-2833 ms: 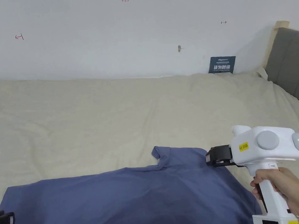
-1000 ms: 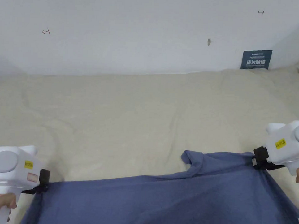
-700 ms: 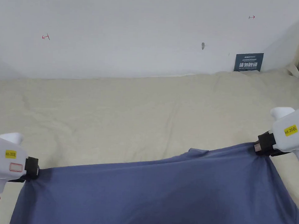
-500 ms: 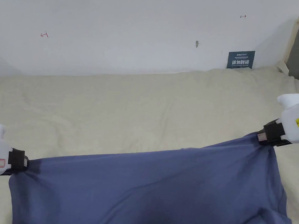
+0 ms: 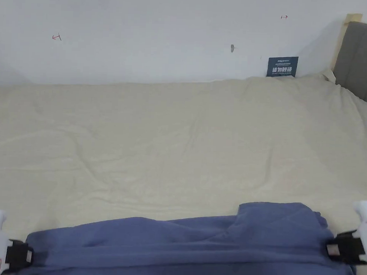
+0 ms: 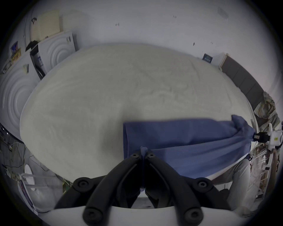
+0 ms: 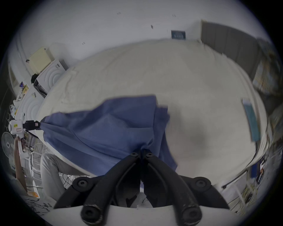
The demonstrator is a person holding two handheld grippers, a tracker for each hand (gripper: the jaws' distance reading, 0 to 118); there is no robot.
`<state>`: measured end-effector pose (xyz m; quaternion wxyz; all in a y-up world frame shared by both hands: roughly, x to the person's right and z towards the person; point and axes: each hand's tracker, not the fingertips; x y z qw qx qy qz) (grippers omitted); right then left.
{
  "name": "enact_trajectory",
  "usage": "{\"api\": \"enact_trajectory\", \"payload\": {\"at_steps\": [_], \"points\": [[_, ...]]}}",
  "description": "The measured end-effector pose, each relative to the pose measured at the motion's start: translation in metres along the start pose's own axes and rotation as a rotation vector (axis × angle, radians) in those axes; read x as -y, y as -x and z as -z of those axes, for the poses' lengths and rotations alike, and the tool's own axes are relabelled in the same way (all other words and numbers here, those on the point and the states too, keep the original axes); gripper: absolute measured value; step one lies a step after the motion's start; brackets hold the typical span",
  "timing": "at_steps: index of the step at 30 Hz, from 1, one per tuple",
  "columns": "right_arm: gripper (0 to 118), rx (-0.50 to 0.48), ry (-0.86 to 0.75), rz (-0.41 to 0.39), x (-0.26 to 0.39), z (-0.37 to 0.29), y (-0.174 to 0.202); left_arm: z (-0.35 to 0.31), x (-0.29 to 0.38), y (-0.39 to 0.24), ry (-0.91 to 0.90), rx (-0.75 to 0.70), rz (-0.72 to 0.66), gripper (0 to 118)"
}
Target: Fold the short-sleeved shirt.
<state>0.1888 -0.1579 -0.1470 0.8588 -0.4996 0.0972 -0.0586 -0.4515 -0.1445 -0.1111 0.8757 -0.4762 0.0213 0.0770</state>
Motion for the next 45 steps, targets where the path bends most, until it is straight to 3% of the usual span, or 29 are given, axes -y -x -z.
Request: {"api": "enact_trajectory", "payload": {"at_steps": [4, 8, 9, 10, 11, 12, 13, 16, 18, 19, 21, 22, 23, 26, 30, 33, 37, 38, 39, 40, 41, 42, 45], "points": [[1, -0.017, 0.012, 0.059, 0.018, 0.015, -0.006, 0.002, 0.014, 0.01, 0.02, 0.04, -0.052, 2], [7, -0.003, -0.039, 0.02, 0.02, 0.006, 0.007, -0.002, 0.015, 0.012, -0.002, 0.05, -0.051, 7], [18, 0.005, -0.048, -0.002, 0.019, 0.002, 0.008, -0.004, 0.015, 0.011, -0.006, 0.042, -0.055, 20], [46, 0.023, -0.067, -0.024, 0.02, -0.002, 0.012, -0.007, 0.015, 0.012, -0.021, 0.028, -0.055, 53], [66, 0.026, -0.084, -0.043, 0.021, -0.006, 0.016, -0.009, 0.015, 0.011, -0.033, 0.027, -0.054, 82], [77, 0.029, -0.11, -0.068, 0.022, -0.012, 0.02, -0.014, 0.015, 0.011, -0.047, 0.028, -0.061, 103], [78, 0.035, -0.146, -0.089, 0.022, -0.021, 0.025, -0.021, 0.015, 0.011, -0.082, 0.048, -0.08, 112], [78, 0.019, -0.244, -0.133, 0.023, -0.041, 0.046, -0.039, 0.015, 0.01, -0.133, 0.118, -0.127, 112], [74, 0.018, -0.309, -0.14, 0.025, -0.05, 0.063, -0.051, 0.018, 0.006, -0.171, 0.146, -0.144, 110], [61, -0.006, -0.348, -0.143, 0.027, -0.053, 0.073, -0.056, 0.021, 0.005, -0.19, 0.168, -0.162, 102], [20, -0.025, -0.419, -0.133, 0.033, -0.054, 0.093, -0.062, 0.027, 0.004, -0.212, 0.216, -0.184, 64], [7, -0.022, -0.467, -0.14, 0.04, -0.051, 0.105, -0.062, 0.031, 0.003, -0.208, 0.22, -0.193, 31], [4, -0.011, -0.519, -0.138, 0.046, -0.049, 0.116, -0.061, 0.036, 0.002, -0.205, 0.219, -0.195, 12], [0, -0.033, -0.621, -0.176, 0.066, -0.038, 0.154, -0.053, 0.048, 0.003, -0.188, 0.199, -0.197, 1], [0, -0.136, -0.604, -0.165, 0.072, -0.021, 0.186, -0.043, 0.06, 0.015, -0.145, 0.187, -0.239, 0], [0, -0.129, -0.622, -0.204, 0.075, -0.015, 0.205, -0.043, 0.062, 0.023, -0.144, 0.121, -0.22, 0], [0, -0.125, -0.66, -0.2, 0.074, -0.014, 0.219, -0.043, 0.057, 0.047, -0.167, 0.231, -0.301, 0], [0, -0.125, -0.657, -0.219, 0.073, -0.013, 0.221, -0.042, 0.054, 0.051, -0.159, 0.249, -0.312, 5], [0, -0.101, -0.649, -0.224, 0.071, -0.012, 0.225, -0.039, 0.05, 0.056, -0.148, 0.28, -0.316, 27], [0, -0.109, -0.646, -0.227, 0.07, -0.01, 0.226, -0.034, 0.045, 0.06, -0.144, 0.296, -0.307, 74], [0, -0.125, -0.636, -0.225, 0.07, -0.008, 0.226, -0.026, 0.04, 0.061, -0.105, 0.322, -0.289, 106], [0, -0.129, -0.624, -0.217, 0.069, -0.007, 0.227, -0.022, 0.036, 0.063, -0.114, 0.321, -0.293, 118], [0, -0.13, -0.616, -0.21, 0.069, -0.005, 0.23, -0.001, 0.023, 0.071, -0.081, 0.409, -0.33, 118]]}}
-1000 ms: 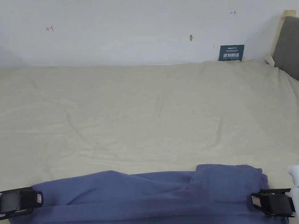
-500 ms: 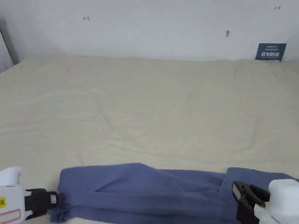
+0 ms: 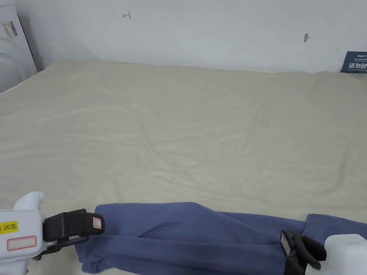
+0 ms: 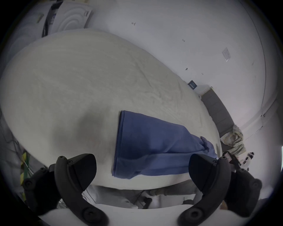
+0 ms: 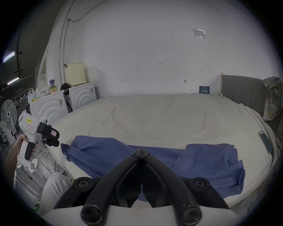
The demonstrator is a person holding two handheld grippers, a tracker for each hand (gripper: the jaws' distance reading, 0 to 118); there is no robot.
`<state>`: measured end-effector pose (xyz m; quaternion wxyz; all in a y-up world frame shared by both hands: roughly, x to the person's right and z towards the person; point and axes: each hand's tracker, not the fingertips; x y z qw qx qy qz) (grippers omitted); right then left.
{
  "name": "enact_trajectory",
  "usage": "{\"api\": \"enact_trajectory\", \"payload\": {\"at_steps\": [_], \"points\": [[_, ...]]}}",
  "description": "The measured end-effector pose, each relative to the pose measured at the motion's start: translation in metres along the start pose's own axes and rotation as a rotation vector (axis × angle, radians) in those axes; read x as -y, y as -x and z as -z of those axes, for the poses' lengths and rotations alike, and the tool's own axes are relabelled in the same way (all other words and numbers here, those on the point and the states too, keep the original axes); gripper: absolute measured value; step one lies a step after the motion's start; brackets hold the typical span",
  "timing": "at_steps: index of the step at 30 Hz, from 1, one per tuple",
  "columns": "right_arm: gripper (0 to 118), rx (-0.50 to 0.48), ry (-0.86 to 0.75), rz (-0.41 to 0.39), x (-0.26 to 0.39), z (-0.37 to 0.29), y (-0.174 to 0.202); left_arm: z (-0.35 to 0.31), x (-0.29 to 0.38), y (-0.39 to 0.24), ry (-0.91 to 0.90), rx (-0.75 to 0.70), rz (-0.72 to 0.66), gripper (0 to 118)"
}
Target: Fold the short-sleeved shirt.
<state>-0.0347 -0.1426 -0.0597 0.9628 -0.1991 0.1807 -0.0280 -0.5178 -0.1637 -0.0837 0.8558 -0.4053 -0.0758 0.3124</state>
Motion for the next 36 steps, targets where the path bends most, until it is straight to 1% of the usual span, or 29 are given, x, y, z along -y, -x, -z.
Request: {"api": "enact_trajectory", "payload": {"at_steps": [3, 6, 8, 10, 12, 13, 16, 17, 18, 19, 20, 21, 22, 23, 24, 25, 26, 27, 28, 32, 36], "points": [[0, -0.004, 0.014, 0.009, -0.001, 0.003, 0.001, 0.019, -0.008, 0.021, 0.048, 0.075, -0.097, 118], [0, -0.012, 0.027, 0.022, -0.003, 0.004, 0.003, 0.038, -0.007, 0.032, 0.106, 0.166, -0.134, 118], [0, -0.018, 0.034, 0.028, -0.004, 0.006, 0.004, 0.052, -0.005, 0.034, 0.145, 0.153, -0.15, 118], [0, -0.024, 0.042, 0.034, -0.005, 0.008, 0.005, 0.056, -0.006, 0.03, 0.142, 0.14, -0.098, 118], [0, -0.035, 0.046, 0.038, -0.006, 0.009, 0.007, 0.053, -0.009, 0.03, 0.146, 0.153, -0.106, 118], [0, -0.045, 0.049, 0.045, -0.007, 0.01, 0.008, 0.052, -0.009, 0.03, 0.14, 0.168, -0.132, 118], [0, -0.06, 0.053, 0.047, -0.008, 0.014, 0.012, 0.055, -0.009, 0.028, 0.147, 0.176, -0.131, 117], [0, -0.063, 0.057, 0.043, -0.008, 0.015, 0.013, 0.055, -0.009, 0.025, 0.153, 0.163, -0.119, 114], [0, -0.066, 0.061, 0.039, -0.007, 0.017, 0.015, 0.053, -0.009, 0.021, 0.154, 0.119, -0.105, 111], [0, -0.066, 0.065, 0.038, -0.006, 0.018, 0.016, 0.049, -0.01, 0.015, 0.156, 0.065, -0.054, 111], [0, -0.067, 0.071, 0.039, -0.005, 0.018, 0.017, 0.045, -0.01, 0.011, 0.145, -0.001, -0.017, 97], [0, -0.071, 0.078, 0.042, -0.004, 0.018, 0.016, 0.042, -0.01, 0.01, 0.131, -0.066, -0.005, 74], [0, -0.073, 0.081, 0.044, -0.003, 0.019, 0.017, 0.042, -0.011, 0.016, 0.13, -0.089, 0.003, 37], [0, -0.069, 0.086, 0.047, -0.001, 0.021, 0.017, 0.046, -0.01, 0.025, 0.145, 0.019, -0.098, 12], [0, -0.073, 0.095, 0.054, 0.0, 0.022, 0.016, 0.051, -0.006, 0.031, 0.162, 0.119, -0.195, 8], [0, -0.072, 0.102, 0.061, 0.002, 0.022, 0.015, 0.056, -0.001, 0.028, 0.17, 0.141, -0.181, 8], [0, -0.065, 0.11, 0.066, 0.003, 0.023, 0.014, 0.058, 0.002, 0.022, 0.173, 0.141, -0.18, 8], [0, -0.064, 0.118, 0.069, 0.003, 0.022, 0.012, 0.055, 0.002, 0.02, 0.161, 0.078, -0.138, 8], [0, -0.061, 0.12, 0.072, 0.003, 0.02, 0.008, 0.052, -0.001, 0.02, 0.143, 0.075, -0.117, 8], [0, -0.031, 0.12, 0.074, 0.002, 0.013, -0.007, 0.042, -0.007, 0.014, 0.125, 0.073, -0.135, 8], [0, -0.018, 0.112, 0.121, 0.001, 0.006, -0.026, 0.022, -0.013, 0.0, 0.082, 0.072, -0.13, 8]]}}
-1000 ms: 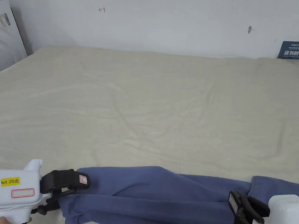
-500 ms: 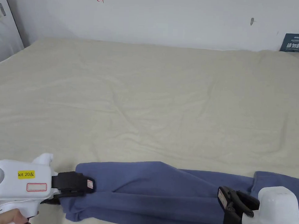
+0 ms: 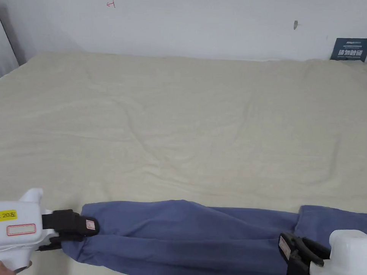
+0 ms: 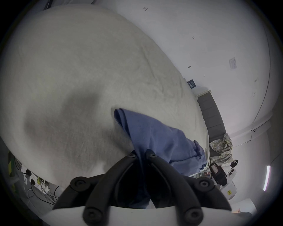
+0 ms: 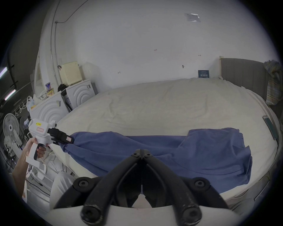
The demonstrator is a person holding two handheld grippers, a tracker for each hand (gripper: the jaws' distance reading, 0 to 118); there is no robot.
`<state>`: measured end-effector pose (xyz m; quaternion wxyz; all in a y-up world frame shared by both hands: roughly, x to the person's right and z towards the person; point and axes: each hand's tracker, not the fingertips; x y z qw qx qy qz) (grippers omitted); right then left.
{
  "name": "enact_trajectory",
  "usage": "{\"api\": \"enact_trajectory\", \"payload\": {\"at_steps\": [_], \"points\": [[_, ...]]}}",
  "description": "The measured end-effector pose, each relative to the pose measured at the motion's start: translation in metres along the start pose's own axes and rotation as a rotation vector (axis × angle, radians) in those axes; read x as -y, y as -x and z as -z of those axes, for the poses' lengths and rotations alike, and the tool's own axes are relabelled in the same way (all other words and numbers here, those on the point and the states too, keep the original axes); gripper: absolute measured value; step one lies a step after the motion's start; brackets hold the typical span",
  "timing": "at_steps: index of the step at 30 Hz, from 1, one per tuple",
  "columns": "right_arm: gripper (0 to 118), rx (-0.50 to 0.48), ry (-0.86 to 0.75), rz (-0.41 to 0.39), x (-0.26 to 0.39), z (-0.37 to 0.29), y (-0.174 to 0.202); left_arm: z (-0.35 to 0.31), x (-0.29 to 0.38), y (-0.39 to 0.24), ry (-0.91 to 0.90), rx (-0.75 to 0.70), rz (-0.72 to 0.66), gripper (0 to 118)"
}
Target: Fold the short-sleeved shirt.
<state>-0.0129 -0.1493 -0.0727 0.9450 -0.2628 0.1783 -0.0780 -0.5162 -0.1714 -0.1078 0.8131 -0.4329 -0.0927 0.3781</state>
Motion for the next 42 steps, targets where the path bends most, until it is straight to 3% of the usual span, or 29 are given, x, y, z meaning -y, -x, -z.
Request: {"api": "enact_trajectory", "payload": {"at_steps": [6, 10, 14, 19, 22, 24, 29, 30, 32, 33, 34, 39, 41, 42], "points": [[0, 0.032, -0.02, 0.008, 0.0, -0.013, -0.023, -0.02, 0.006, -0.067, -0.055, 0.017, 0.088, 8], [0, 0.04, -0.04, 0.032, 0.0, -0.021, -0.036, -0.005, 0.017, -0.135, -0.039, 0.046, 0.245, 8], [0, 0.057, -0.059, 0.062, 0.001, -0.029, -0.052, 0.046, 0.029, -0.195, 0.047, 0.148, 0.313, 8], [0, 0.075, -0.074, 0.103, 0.004, -0.041, -0.074, 0.149, 0.05, -0.244, 0.223, 0.071, 0.422, 8], [0, 0.094, -0.069, 0.131, 0.007, -0.047, -0.086, 0.196, 0.067, -0.253, 0.318, 0.025, 0.408, 8], [0, 0.103, -0.077, 0.15, 0.01, -0.052, -0.092, 0.215, 0.076, -0.259, 0.362, 0.015, 0.501, 8], [0, 0.119, -0.065, 0.172, 0.014, -0.057, -0.102, 0.222, 0.082, -0.267, 0.406, 0.015, 0.504, 10], [0, 0.119, -0.063, 0.171, 0.014, -0.057, -0.102, 0.22, 0.084, -0.27, 0.432, 0.016, 0.542, 20], [0, 0.119, -0.056, 0.172, 0.014, -0.054, -0.102, 0.216, 0.085, -0.272, 0.438, 0.041, 0.553, 85], [0, 0.116, -0.055, 0.173, 0.014, -0.053, -0.101, 0.213, 0.085, -0.273, 0.436, 0.052, 0.552, 110], [0, 0.111, -0.053, 0.175, 0.014, -0.053, -0.1, 0.207, 0.086, -0.276, 0.42, 0.071, 0.551, 118], [0, 0.097, -0.046, 0.147, 0.011, -0.053, -0.091, 0.167, 0.068, -0.268, 0.347, 0.089, 0.514, 117], [0, 0.096, -0.048, 0.131, 0.011, -0.054, -0.088, 0.15, 0.059, -0.256, 0.281, 0.084, 0.476, 104], [0, 0.093, -0.048, 0.129, 0.011, -0.054, -0.087, 0.144, 0.057, -0.252, 0.248, 0.09, 0.45, 104]]}}
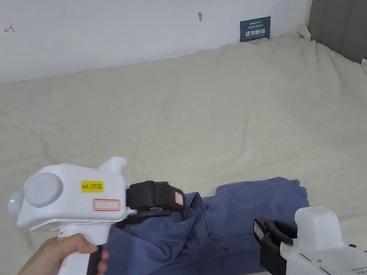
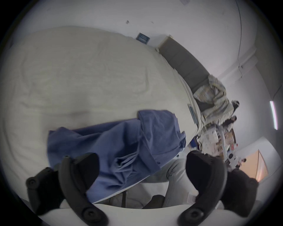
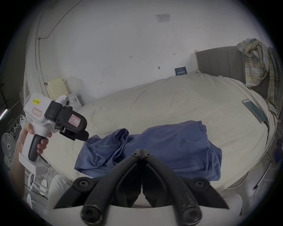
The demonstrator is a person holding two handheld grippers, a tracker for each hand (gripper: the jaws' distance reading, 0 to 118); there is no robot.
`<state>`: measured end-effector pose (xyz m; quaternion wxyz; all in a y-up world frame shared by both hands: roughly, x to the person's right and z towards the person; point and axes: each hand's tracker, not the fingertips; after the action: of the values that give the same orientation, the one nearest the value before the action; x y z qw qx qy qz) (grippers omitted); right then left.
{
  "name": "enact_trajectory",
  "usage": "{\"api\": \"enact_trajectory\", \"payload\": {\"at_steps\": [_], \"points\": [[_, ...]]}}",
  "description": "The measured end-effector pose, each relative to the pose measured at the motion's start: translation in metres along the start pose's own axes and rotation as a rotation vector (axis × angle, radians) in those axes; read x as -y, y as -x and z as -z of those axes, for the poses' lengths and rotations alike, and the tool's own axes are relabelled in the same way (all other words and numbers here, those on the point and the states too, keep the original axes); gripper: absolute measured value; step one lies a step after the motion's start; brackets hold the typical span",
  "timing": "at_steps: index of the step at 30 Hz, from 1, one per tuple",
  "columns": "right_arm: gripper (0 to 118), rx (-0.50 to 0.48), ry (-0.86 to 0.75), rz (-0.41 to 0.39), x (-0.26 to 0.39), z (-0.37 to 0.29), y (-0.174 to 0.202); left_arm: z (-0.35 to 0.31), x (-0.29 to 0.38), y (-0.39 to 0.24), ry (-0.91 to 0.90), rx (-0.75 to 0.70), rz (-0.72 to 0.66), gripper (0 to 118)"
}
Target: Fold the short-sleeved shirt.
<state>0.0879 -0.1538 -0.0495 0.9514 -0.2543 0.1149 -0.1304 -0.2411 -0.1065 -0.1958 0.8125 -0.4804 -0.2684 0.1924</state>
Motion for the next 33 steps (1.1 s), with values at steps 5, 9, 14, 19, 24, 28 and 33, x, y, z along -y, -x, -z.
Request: {"api": "enact_trajectory", "payload": {"at_steps": [5, 9, 14, 19, 24, 28, 33], "points": [[0, -0.021, 0.004, 0.017, 0.001, 0.002, 0.002, 0.004, 0.011, 0.025, 0.012, -0.14, -0.058, 19], [0, -0.028, 0.005, 0.004, 0.002, 0.002, 0.004, 0.026, 0.014, 0.038, 0.047, -0.097, -0.082, 17], [0, -0.028, 0.004, 0.009, 0.003, -0.001, 0.001, 0.051, 0.013, 0.032, 0.093, -0.126, -0.02, 17], [0, -0.021, 0.003, 0.008, 0.002, -0.004, -0.004, 0.075, 0.017, 0.019, 0.148, -0.138, 0.037, 17], [0, -0.015, 0.006, 0.027, 0.003, -0.006, -0.012, 0.083, 0.022, -0.002, 0.176, -0.117, 0.077, 17], [0, 0.002, 0.013, 0.038, 0.004, -0.005, -0.018, 0.088, 0.031, -0.026, 0.203, -0.113, 0.149, 17], [0, 0.01, 0.025, 0.057, 0.005, -0.002, -0.022, 0.098, 0.039, -0.038, 0.217, -0.155, 0.194, 17]]}}
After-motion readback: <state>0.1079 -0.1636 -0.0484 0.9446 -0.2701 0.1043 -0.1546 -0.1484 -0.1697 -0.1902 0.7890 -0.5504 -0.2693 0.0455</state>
